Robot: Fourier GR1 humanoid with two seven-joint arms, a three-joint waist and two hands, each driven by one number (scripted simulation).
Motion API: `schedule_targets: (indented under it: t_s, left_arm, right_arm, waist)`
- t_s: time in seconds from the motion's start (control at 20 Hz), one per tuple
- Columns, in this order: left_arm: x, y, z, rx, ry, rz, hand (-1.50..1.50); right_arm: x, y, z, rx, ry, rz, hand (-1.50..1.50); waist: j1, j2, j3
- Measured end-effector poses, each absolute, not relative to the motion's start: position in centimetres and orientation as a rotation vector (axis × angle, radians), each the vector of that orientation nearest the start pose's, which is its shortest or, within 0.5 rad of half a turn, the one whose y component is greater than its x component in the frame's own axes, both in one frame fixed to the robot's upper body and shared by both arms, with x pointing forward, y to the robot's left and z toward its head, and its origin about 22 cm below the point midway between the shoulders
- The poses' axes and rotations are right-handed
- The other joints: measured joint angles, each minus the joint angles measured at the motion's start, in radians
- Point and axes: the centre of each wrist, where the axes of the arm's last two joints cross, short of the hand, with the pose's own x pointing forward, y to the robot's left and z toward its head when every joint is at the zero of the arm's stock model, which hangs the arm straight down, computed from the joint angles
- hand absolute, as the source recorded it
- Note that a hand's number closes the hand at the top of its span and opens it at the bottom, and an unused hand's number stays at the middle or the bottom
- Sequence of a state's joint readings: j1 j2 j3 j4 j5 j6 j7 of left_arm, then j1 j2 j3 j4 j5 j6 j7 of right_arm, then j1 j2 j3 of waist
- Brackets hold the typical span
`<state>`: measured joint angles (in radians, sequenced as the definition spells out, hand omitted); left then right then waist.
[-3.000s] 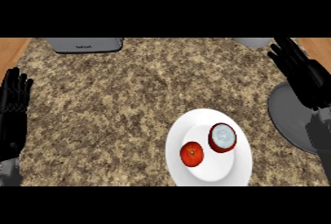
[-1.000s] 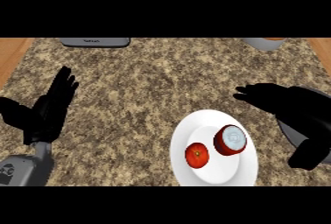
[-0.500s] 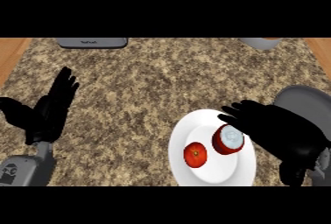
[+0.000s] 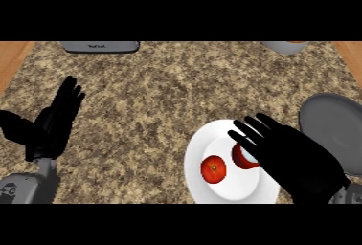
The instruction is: Pick the can from the plate and place it in the pan
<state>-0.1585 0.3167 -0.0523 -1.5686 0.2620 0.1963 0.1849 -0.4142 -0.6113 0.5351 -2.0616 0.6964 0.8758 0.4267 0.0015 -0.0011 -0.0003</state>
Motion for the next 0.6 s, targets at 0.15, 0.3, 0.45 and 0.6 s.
schedule_targets:
  t_s: [0.15, 0.3, 0.45, 0.6]
  left_arm:
    - [27.7, 27.7, 5.5, 0.099, -1.514, 0.044, 0.0]
    - [27.8, 27.6, 5.6, 0.102, -1.518, 0.043, 0.0]
    - [27.7, 27.4, 6.0, 0.106, -1.523, 0.042, 0.0]
    - [27.5, 27.2, 5.7, 0.102, -1.518, 0.043, 0.0]
  right_arm:
    - [22.7, -16.5, 16.8, -0.745, -1.114, 1.978, -1.5]
    - [22.5, -15.3, 15.9, -0.757, -1.092, 1.975, -1.5]
    - [23.1, -14.7, 14.9, -0.783, -1.055, 1.973, -1.5]
    - [23.8, -14.1, 14.4, -0.812, -1.032, 1.959, -1.5]
  waist:
    - [0.001, 0.001, 0.0]
    - [0.001, 0.001, 0.0]
    - [0.002, 0.001, 0.0]
    - [0.002, 0.001, 0.0]
